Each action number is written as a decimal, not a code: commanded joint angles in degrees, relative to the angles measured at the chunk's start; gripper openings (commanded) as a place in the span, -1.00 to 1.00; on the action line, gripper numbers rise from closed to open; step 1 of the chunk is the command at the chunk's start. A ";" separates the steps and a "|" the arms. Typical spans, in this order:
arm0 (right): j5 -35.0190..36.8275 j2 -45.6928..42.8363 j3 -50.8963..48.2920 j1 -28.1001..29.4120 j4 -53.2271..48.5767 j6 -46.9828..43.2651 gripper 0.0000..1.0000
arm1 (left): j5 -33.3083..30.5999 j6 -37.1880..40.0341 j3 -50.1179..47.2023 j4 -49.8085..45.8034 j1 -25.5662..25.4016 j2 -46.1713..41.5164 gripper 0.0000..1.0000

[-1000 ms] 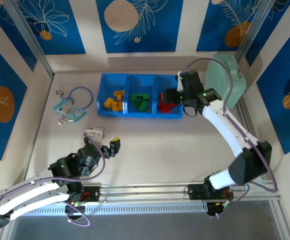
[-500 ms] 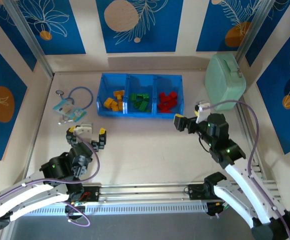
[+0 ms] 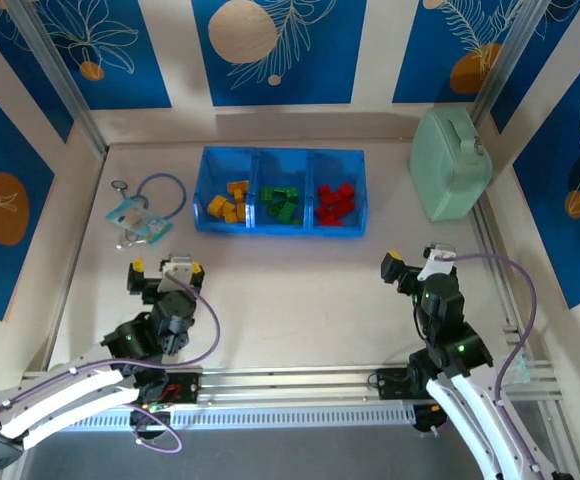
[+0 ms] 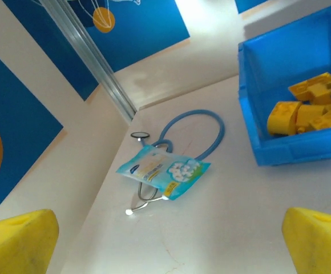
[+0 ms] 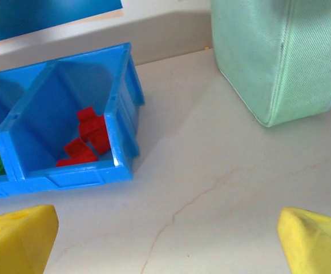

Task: Sort the legos into containers by color
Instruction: Reset both arms

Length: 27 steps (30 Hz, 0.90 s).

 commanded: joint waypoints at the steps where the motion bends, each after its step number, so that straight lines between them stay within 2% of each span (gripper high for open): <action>1: 1.96 -1.89 -1.96 -0.11 0.49 -0.01 0.98 | 1.56 1.11 -1.31 4.03 2.60 0.13 1.00; 4: 3.82 -1.55 -1.84 -0.11 0.06 0.65 0.98 | 2.68 2.80 -3.30 8.35 5.47 1.57 1.00; 10: 5.03 -0.76 -5.64 -0.11 6.66 -4.72 0.98 | 0.37 -0.30 -8.64 16.57 9.71 6.56 1.00; 11: 5.63 -0.83 -6.86 -0.11 7.53 -4.89 0.98 | 0.87 1.11 -9.41 19.34 10.36 7.24 1.00; 18: 8.62 -0.93 -11.23 -0.23 11.21 -3.95 0.98 | 2.20 -1.18 -8.65 18.01 13.48 8.60 1.00; 23: 8.10 0.79 -13.71 -3.98 19.48 -4.93 0.98 | 3.57 -2.84 -8.17 17.39 17.12 9.17 1.00; 27: 5.00 3.24 -17.14 -8.72 28.26 -4.53 0.98 | 4.37 -1.61 -9.31 22.06 19.28 9.44 1.00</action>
